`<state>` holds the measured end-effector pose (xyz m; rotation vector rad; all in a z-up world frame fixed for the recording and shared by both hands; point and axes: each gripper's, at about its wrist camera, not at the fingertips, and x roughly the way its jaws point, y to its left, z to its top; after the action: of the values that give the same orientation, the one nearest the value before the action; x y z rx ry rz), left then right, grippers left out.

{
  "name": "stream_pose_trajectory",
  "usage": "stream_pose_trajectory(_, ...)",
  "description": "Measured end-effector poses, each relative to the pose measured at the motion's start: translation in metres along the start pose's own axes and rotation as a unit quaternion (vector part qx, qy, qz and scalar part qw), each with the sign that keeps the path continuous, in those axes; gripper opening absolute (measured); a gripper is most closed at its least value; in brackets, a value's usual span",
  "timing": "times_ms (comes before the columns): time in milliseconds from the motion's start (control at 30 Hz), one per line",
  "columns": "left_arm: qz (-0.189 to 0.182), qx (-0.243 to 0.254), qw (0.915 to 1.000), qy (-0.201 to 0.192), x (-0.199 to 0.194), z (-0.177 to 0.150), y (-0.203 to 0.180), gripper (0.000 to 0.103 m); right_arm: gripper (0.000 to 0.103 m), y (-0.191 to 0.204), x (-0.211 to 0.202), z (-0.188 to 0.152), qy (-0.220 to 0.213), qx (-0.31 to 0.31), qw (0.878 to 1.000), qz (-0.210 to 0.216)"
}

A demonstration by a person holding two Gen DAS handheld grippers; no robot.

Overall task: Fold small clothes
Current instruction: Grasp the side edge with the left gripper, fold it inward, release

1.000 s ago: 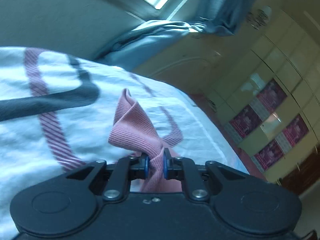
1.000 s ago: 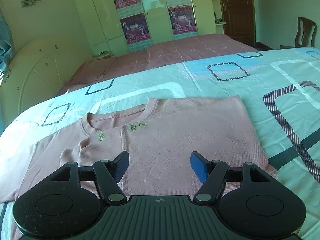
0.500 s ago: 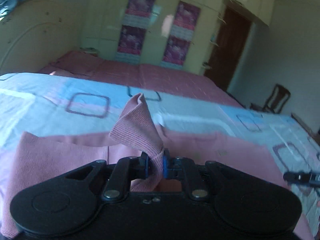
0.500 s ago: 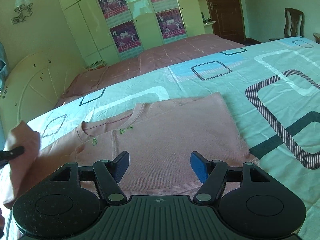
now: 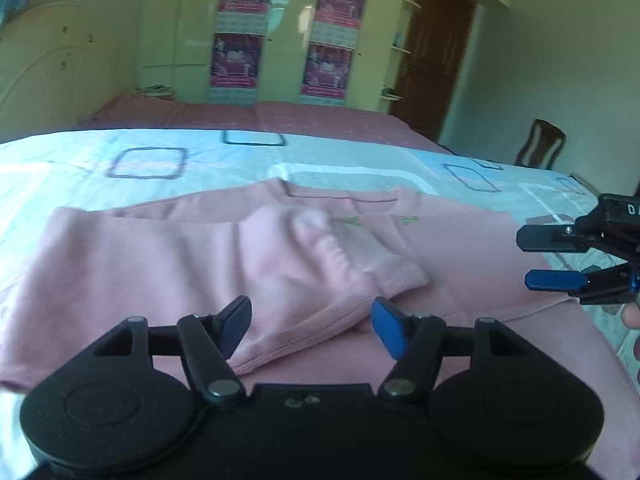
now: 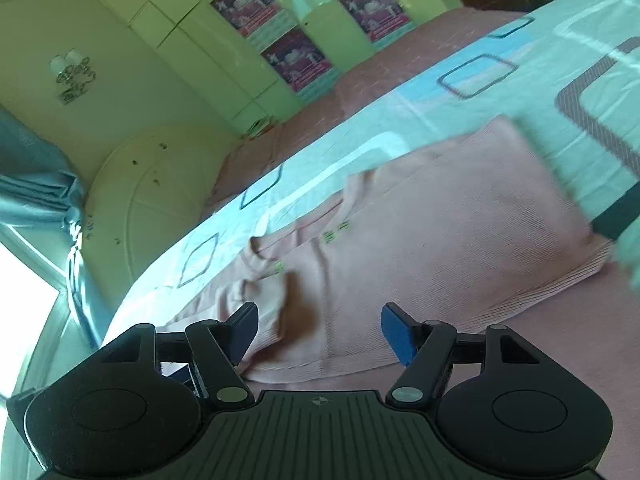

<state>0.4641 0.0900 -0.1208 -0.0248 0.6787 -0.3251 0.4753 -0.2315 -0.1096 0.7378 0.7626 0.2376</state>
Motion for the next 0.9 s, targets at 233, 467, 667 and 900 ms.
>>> stream_pose_trajectory(233,0.086,-0.060,0.9934,0.047,-0.038,-0.032,0.077,0.055,0.068,0.020,0.068,-0.016,0.064,0.009,0.998,0.023)
stream_pose_trajectory(467,0.093,-0.064,0.9929,0.038,-0.025,-0.024,0.095,0.049,0.004,0.035,0.098,-0.014,0.077,-0.011,0.997,-0.002)
stream_pose_trajectory(667,0.111,-0.067,0.9910,0.034,-0.023,-0.025,0.105,0.025,0.004,0.097,0.050,0.018,-0.041,-0.129,0.991,0.012)
stream_pose_trajectory(900,0.093,-0.068,0.9926,0.039,-0.018,-0.022,0.108,0.011,0.004,0.036,0.022,0.016,-0.029,-0.137,0.987,-0.080)
